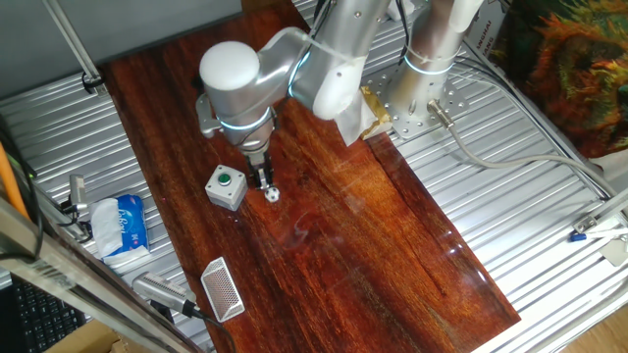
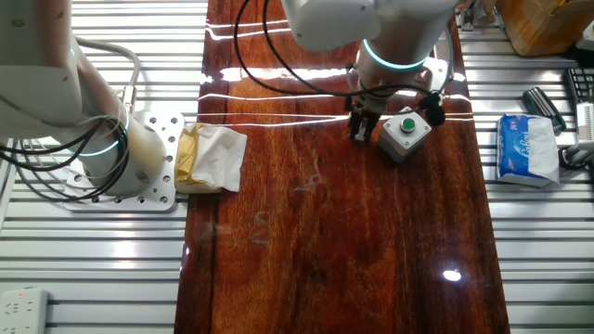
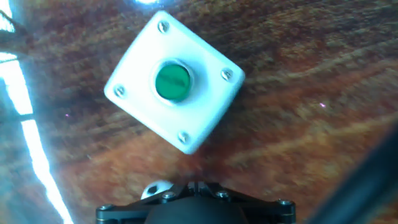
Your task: Push the soccer ball into the goal
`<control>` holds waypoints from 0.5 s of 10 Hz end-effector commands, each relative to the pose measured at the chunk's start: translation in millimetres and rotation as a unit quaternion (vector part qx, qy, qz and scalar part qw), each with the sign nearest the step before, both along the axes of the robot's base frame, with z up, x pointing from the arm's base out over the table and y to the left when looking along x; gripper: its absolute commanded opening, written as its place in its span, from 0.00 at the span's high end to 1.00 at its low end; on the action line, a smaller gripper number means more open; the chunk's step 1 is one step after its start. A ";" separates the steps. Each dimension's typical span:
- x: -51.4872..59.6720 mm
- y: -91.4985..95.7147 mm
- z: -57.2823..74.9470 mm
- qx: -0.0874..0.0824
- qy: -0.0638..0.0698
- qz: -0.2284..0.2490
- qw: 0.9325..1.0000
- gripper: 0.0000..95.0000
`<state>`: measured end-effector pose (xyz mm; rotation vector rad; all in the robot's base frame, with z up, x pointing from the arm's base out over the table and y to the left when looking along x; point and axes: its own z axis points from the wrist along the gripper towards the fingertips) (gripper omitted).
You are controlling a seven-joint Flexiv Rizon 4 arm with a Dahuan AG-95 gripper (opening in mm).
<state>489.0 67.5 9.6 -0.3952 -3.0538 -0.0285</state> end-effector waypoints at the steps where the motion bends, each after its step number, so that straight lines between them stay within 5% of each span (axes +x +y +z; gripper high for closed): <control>1: 6.9 7.3 -1.3 0.009 0.001 0.001 1.000 1.00; 4: 22.3 29.3 -8.3 0.019 0.002 0.002 1.000 1.00; 5: 24.8 33.5 -9.3 0.002 0.009 0.020 1.000 1.00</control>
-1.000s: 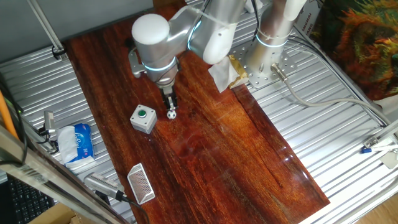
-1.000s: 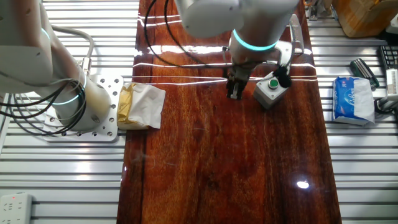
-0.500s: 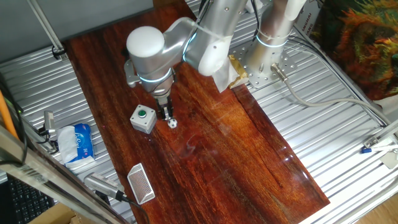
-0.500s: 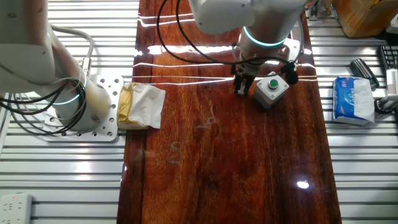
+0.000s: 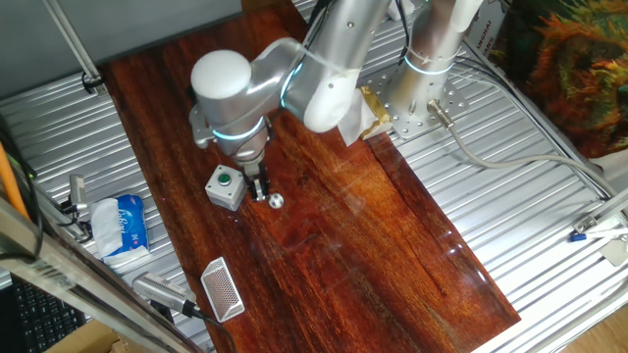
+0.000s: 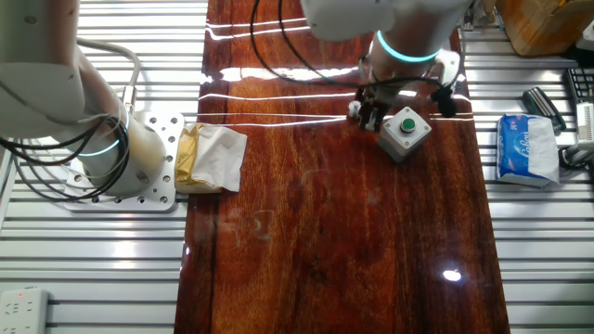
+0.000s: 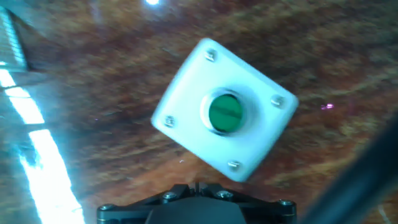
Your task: Push the soccer ball into the goal
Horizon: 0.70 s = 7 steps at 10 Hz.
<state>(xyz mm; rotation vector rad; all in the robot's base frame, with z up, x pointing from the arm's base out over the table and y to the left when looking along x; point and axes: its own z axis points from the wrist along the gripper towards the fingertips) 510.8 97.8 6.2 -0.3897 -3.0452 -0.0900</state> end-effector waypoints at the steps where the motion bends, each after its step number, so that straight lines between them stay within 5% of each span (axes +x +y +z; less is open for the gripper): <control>1: 3.2 3.9 -5.8 -0.033 0.029 0.025 0.999 1.00; 2: 2.7 3.3 -4.5 -0.092 0.049 0.058 0.993 1.00; 3: 0.4 0.2 0.2 -0.117 0.068 0.085 0.987 1.00; 6: -6.1 -11.8 13.0 -0.064 0.053 0.078 0.994 1.00; 7: -7.2 -13.7 14.6 -0.066 0.052 0.088 0.993 1.00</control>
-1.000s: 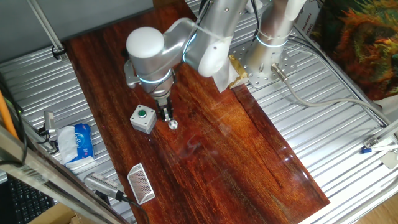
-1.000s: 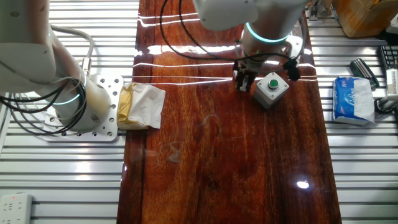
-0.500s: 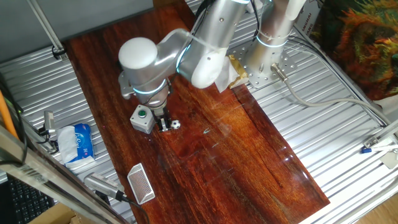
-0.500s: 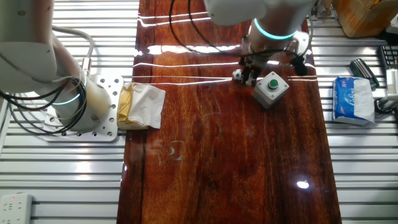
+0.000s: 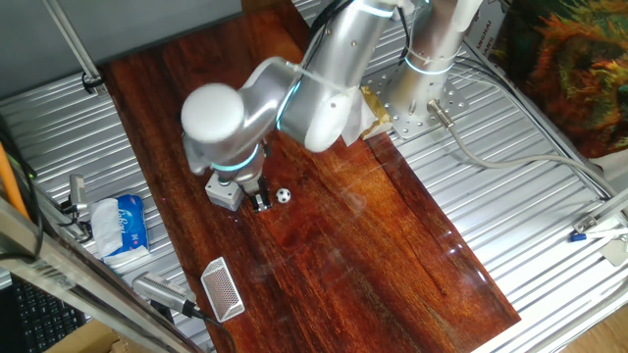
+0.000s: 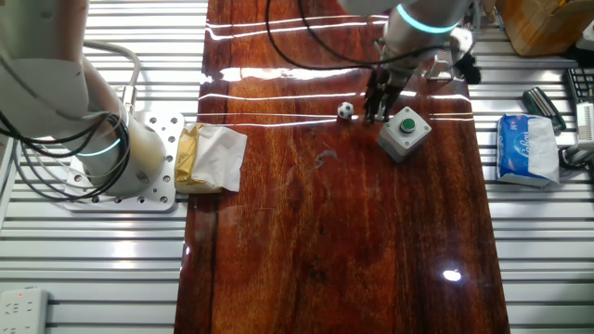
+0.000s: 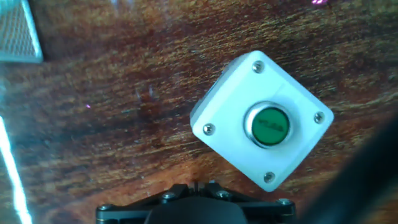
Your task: Push the soccer ball into the goal
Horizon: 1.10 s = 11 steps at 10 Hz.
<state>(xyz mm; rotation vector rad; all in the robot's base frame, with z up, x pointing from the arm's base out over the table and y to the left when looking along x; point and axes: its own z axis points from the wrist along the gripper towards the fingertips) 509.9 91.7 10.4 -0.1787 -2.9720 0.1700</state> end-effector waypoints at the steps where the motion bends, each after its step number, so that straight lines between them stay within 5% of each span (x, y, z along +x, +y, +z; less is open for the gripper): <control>1: -8.7 -11.6 13.7 0.011 -0.005 0.030 0.999 1.00; 5: -13.1 -16.0 20.0 -0.005 -0.016 0.064 0.998 1.00; 8: -17.4 -20.4 25.3 0.006 -0.014 0.084 0.996 1.00; 11: -16.9 -19.0 24.9 0.030 -0.029 0.083 0.996 1.00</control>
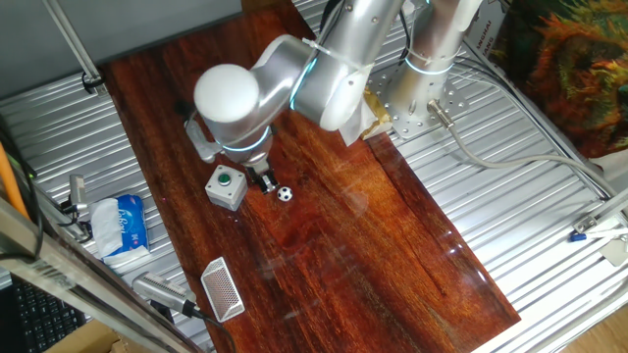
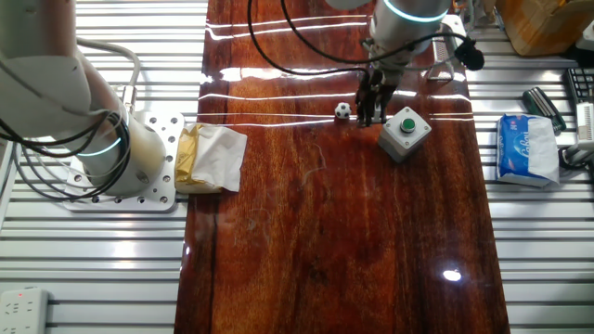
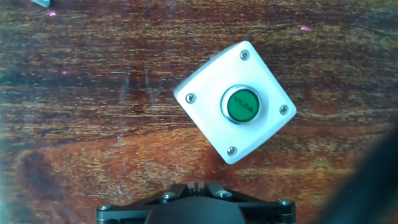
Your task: Push the soccer ball into the goal
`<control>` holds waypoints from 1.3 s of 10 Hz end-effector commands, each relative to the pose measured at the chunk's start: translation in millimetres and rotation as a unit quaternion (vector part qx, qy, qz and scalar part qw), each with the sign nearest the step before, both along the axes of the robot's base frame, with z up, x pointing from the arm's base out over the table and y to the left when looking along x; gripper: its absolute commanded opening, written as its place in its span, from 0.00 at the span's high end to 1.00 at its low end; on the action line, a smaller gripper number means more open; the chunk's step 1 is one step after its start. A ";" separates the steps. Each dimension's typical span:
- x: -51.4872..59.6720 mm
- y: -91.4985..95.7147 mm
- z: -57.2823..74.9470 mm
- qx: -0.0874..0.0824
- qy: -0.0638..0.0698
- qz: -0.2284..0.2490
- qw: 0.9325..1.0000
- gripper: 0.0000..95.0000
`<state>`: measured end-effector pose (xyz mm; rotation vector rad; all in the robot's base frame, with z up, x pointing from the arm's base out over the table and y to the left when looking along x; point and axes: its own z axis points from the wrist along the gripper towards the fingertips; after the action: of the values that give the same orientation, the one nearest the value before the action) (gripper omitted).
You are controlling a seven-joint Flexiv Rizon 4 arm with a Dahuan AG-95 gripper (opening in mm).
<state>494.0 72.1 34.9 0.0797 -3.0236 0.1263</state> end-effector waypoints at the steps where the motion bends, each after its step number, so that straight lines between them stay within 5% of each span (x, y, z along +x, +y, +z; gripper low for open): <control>1: 0.8 2.8 -1.6 0.012 -0.020 -0.002 1.000 1.00; 2: 2.2 4.5 -3.4 0.016 -0.025 -0.001 1.000 1.00; 6: -4.4 -1.4 0.3 0.053 0.016 0.000 0.998 1.00; 10: -7.8 -4.0 0.8 0.033 0.015 0.014 0.999 1.00; 13: -7.9 -4.0 0.8 0.034 0.012 0.016 0.999 1.00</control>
<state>486.3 69.4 35.0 0.1353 -2.9818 0.0401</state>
